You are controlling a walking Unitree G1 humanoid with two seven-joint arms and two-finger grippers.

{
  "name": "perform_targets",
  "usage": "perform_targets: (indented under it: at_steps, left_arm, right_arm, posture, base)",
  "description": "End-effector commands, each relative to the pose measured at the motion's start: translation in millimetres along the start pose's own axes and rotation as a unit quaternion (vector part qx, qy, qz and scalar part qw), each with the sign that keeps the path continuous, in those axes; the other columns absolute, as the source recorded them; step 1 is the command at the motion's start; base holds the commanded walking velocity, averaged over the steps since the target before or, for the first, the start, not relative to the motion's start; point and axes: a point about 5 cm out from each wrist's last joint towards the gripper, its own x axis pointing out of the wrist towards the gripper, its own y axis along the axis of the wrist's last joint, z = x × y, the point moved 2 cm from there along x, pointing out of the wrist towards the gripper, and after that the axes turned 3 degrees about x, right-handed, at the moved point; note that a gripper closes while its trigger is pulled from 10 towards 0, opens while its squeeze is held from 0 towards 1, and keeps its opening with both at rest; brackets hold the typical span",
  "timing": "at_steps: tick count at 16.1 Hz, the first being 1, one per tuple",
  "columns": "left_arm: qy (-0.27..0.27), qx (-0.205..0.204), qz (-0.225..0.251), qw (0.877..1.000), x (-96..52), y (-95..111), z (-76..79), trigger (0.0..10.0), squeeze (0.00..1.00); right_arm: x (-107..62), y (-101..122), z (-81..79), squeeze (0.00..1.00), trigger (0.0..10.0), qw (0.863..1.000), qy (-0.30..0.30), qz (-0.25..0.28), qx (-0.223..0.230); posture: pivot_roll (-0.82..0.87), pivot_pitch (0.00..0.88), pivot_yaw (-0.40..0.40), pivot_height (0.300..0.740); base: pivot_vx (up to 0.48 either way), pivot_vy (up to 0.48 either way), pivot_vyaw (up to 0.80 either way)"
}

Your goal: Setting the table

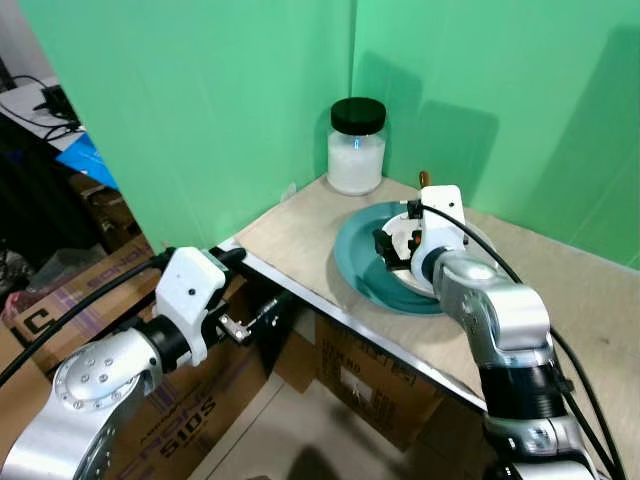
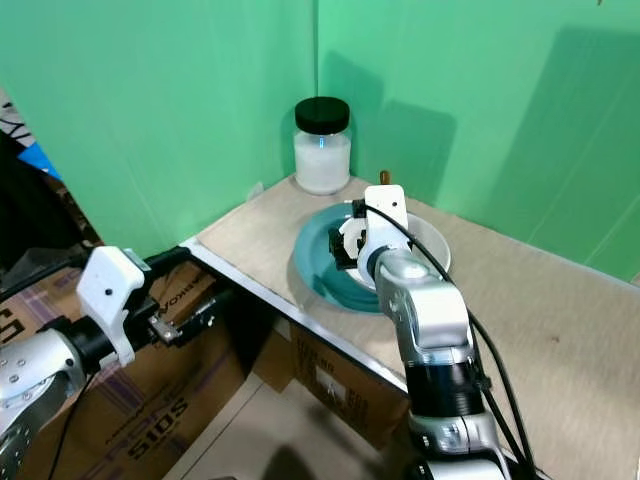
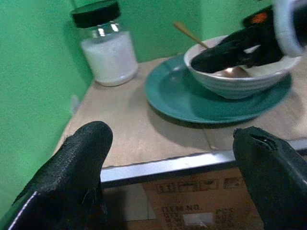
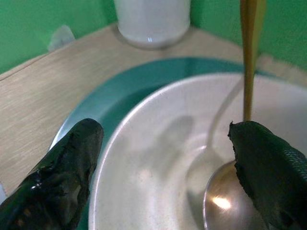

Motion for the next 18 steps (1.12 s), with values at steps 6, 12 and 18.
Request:
perform_targets:
  at_steps: [6, 12, 18]
  left_arm:
    - [-0.026, -0.001, -0.009, 1.000, 0.7, -1.3, 1.8, 10.0, 0.67]
    - [-0.033, -0.002, -0.015, 0.999, -2.5, -3.0, 3.8, 10.0, 0.67]
    - [-0.039, -0.001, -0.018, 0.999, -3.9, -3.4, 4.5, 10.0, 0.67]
  right_arm:
    - [22.2, 19.8, 10.4, 0.00, 10.0, 0.998, -0.055, 0.010, 0.020]
    - [30.1, 27.6, 23.4, 0.00, 2.7, 0.996, -0.090, 0.008, 0.019]
    - [14.8, 33.9, 31.7, 0.00, 10.0, 0.993, -0.076, -0.008, 0.087]
  posture:
    - [0.01, 0.029, 0.045, 0.740]
    - [0.02, 0.033, 0.042, 0.740]
    - [0.01, 0.033, 0.048, 0.740]
  base:
    - [0.000, 0.000, 0.00]
    - [0.000, 0.000, 0.00]
    - [0.000, 0.000, 0.00]
